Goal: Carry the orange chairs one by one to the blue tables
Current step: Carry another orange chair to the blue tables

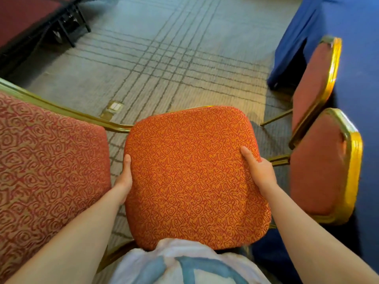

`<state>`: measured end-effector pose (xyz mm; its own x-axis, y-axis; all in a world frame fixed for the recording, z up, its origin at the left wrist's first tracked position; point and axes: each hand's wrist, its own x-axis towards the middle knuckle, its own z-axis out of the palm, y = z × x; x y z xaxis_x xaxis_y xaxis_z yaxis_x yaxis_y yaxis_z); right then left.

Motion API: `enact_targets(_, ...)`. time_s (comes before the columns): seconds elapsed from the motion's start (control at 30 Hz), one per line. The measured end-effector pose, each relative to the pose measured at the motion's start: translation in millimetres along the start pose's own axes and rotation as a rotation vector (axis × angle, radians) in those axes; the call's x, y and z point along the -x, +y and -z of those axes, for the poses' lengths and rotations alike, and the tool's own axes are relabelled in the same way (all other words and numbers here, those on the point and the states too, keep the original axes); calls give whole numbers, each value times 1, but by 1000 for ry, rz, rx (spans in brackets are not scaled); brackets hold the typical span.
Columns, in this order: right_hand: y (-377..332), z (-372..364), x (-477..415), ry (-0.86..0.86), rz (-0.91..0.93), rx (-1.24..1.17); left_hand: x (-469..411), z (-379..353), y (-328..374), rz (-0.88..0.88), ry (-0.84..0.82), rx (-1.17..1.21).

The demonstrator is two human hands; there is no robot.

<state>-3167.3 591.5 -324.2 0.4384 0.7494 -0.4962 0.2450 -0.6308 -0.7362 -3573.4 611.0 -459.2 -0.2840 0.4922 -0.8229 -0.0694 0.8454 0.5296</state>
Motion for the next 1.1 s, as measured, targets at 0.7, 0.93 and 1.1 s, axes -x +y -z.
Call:
enact_targets(0.7,-203,80,-346,73,-36,-210,-58,-268,399,-280,-5,-122)
enact_targets(0.93,-255,68,-473,141,-71,-299,-146,-343,524,-315,-67,-207)
enact_targets(1.1,-317,71,-563,206,-71,-335,-213,-402,632,-332,-123,-264)
